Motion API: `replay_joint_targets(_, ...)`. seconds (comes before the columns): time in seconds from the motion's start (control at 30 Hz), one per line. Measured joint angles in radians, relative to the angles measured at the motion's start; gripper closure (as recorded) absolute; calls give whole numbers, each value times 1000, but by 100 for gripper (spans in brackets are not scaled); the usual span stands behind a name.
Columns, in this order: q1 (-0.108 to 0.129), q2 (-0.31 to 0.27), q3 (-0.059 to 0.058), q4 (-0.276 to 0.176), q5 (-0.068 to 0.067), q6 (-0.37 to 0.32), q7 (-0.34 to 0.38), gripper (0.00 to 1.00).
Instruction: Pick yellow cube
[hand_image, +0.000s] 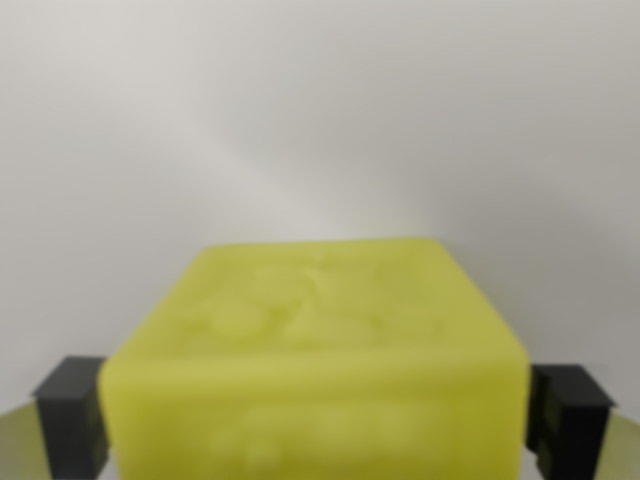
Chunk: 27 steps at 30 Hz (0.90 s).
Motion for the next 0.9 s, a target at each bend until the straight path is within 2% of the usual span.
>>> replay_joint_targets(0.17,0,-9,0,-3,0,-6,0,100)
replay_joint_targets(0.9,-2,-135,-1,-37,-16,-98,12,100)
